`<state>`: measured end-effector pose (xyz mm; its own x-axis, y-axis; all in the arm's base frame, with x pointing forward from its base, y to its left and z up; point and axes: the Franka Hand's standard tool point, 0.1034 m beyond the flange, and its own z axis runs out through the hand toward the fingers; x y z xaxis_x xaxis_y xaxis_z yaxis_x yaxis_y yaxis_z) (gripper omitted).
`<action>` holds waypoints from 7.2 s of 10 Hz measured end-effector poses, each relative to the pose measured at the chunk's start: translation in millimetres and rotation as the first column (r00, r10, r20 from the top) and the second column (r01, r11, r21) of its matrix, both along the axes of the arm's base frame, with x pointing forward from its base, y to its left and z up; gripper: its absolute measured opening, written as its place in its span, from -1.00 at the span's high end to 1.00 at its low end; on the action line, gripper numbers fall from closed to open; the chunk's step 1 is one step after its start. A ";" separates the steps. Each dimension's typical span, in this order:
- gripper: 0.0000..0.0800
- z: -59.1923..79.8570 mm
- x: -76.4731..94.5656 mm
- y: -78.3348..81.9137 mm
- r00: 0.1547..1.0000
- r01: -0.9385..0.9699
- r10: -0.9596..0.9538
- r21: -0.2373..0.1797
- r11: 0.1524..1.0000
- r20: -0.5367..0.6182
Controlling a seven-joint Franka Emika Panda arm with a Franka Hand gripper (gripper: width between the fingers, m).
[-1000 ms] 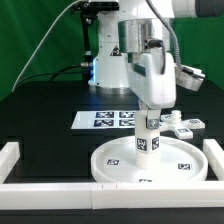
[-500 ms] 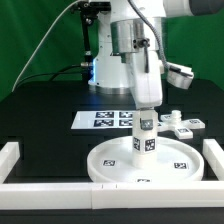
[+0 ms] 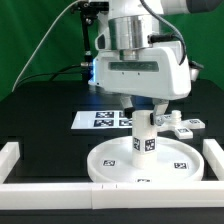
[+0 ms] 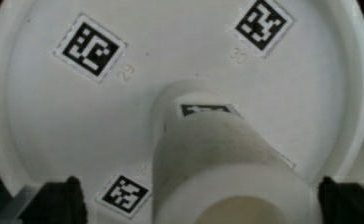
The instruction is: Assemble round table
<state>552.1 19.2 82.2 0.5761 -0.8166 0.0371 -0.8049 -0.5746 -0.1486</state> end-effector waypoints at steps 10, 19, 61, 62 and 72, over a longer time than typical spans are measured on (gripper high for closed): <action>-0.01 2.2 8.4 -8.6 0.797 -0.604 0.602 -0.096 0.791 -0.058; -0.01 0.4 6.9 -0.7 0.904 0.426 -0.423 0.029 0.904 -0.065; -0.18 -4.6 10.2 23.5 0.640 0.768 -0.765 0.096 0.633 -0.072; -0.47 -2.1 12.7 20.2 0.739 0.673 -0.672 0.090 0.734 -0.046; -0.62 -3.9 12.2 26.8 0.876 -0.480 0.481 -0.103 0.871 -0.010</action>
Offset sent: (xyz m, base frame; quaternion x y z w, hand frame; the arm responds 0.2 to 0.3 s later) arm 0.0127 0.0147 -0.0076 0.0072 -0.0797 -0.4093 0.9089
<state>564.3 46.0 78.3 0.8952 -0.4307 0.1146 -0.4237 -0.9022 -0.0805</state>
